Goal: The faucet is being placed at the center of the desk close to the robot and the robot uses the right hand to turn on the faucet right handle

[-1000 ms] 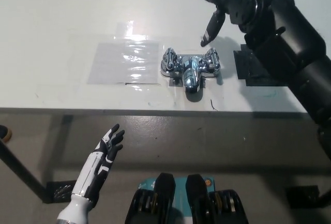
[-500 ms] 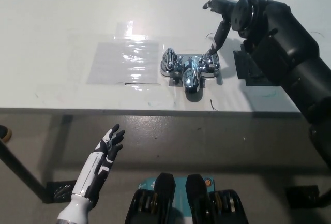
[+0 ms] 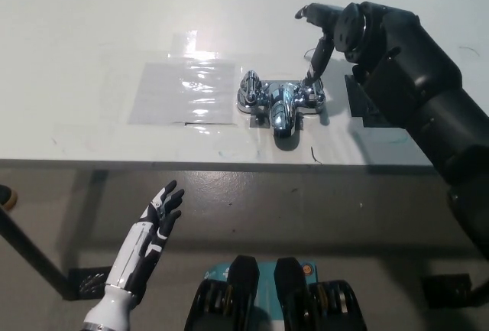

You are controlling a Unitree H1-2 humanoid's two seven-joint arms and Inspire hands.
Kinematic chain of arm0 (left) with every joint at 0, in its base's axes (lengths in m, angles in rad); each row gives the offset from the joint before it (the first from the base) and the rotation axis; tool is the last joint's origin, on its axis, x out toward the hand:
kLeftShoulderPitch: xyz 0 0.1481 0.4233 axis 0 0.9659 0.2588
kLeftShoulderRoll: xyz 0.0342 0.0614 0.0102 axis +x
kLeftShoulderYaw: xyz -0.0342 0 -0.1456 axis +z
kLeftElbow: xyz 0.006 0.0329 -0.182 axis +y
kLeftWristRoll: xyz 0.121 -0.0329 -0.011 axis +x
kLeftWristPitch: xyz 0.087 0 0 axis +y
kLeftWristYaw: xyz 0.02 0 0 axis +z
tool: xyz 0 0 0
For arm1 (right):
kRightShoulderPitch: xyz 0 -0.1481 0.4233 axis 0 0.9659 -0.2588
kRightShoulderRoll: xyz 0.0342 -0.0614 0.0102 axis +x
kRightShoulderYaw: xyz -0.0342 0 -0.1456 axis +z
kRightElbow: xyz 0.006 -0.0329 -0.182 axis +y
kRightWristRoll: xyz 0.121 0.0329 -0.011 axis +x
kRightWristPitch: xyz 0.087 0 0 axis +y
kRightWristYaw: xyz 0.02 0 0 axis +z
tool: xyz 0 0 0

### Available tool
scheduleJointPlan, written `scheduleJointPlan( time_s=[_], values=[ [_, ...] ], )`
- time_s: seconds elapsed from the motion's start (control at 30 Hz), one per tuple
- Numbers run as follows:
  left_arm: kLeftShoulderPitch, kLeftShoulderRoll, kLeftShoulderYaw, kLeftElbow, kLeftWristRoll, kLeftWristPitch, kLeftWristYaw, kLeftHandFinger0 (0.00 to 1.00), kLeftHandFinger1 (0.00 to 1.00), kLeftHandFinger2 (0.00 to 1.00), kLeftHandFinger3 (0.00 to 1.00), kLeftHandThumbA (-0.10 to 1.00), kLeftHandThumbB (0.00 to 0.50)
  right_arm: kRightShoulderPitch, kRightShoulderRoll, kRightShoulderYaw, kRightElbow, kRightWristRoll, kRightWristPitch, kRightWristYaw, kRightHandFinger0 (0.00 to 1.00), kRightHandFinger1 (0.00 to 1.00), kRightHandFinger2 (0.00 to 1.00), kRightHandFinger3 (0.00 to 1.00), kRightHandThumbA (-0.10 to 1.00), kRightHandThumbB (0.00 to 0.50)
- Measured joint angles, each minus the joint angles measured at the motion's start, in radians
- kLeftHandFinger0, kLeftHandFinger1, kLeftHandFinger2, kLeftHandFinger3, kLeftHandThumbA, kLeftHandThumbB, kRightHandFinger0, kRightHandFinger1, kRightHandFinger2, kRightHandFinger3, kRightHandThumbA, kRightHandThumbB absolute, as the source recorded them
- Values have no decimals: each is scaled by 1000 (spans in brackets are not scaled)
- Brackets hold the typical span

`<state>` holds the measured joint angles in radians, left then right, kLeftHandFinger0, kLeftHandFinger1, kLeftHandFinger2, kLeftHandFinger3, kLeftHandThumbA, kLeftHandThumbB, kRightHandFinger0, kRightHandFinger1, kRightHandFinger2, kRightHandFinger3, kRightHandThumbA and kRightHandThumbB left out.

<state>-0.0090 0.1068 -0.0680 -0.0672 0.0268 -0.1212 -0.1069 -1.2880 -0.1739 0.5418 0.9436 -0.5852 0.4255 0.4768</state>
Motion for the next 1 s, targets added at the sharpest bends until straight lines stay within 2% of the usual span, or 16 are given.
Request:
scheduleJointPlan(
  time_s=[0.17,0.47,0.9,1.0],
  values=[
    [-2,0,0,0,1,0,0,1000,1000,1000,1000,927,108,-1,4,1,3,0,1,0,1000,1000,1000,1000,1000,344],
    [-3,0,0,0,2,0,0,1000,1000,1000,1000,936,125,-1,16,12,7,0,7,1,1000,1000,1000,1000,1000,319],
    [-13,2,1,0,5,0,0,1000,1000,1000,1000,940,119,0,38,32,19,-3,30,8,1000,1000,1000,1000,1000,309],
    [-14,2,1,0,8,1,0,1000,1000,1000,1000,961,114,0,37,35,19,-6,31,9,1000,1000,1000,1000,1000,324]
  ],
)
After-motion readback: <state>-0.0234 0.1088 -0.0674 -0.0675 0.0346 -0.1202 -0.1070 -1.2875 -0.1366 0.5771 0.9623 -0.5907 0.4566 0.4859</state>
